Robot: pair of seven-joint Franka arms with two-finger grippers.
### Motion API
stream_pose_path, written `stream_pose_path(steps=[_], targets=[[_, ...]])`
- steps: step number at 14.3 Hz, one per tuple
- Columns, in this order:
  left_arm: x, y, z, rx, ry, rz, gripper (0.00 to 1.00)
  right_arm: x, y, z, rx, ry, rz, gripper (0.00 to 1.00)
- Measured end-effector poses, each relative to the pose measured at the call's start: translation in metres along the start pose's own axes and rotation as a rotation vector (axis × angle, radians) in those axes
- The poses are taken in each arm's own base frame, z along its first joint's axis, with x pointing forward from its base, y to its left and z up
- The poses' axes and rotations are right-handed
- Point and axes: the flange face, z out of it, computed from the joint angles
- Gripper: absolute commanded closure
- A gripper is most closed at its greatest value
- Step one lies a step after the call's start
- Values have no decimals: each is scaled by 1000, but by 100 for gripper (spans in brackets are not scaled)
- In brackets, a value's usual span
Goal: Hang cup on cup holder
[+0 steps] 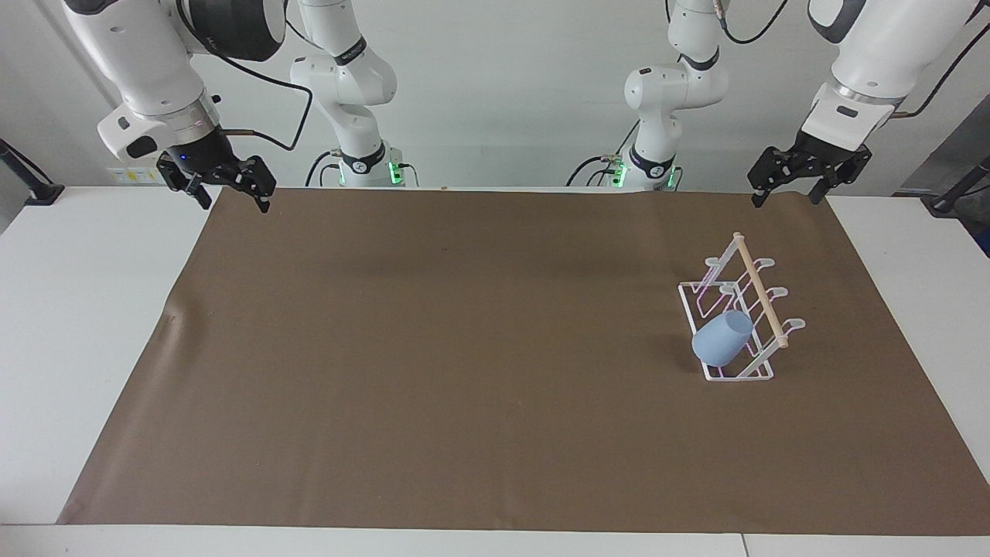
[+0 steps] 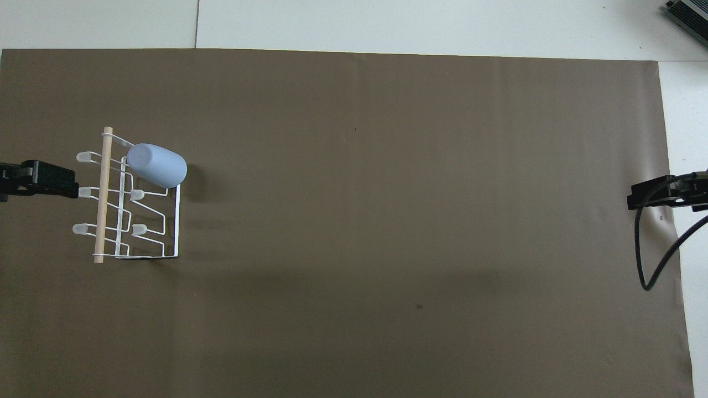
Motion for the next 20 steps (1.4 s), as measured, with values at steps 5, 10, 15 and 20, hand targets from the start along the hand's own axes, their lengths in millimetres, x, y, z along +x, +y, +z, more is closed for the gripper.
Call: stream_pose_path(steps=[5, 10, 15, 20], targets=[[0, 1, 0, 0, 0, 2, 0, 0, 0, 0, 0, 0, 0, 0], [0, 5, 0, -29, -2, 5, 0, 0, 0, 0, 0, 0, 0, 0], [-1, 8, 0, -34, -4, 64, 0, 0, 0, 0, 0, 0, 0, 0], [-1, 11, 0, -35, -4, 92, 0, 0, 0, 0, 0, 0, 0, 0]])
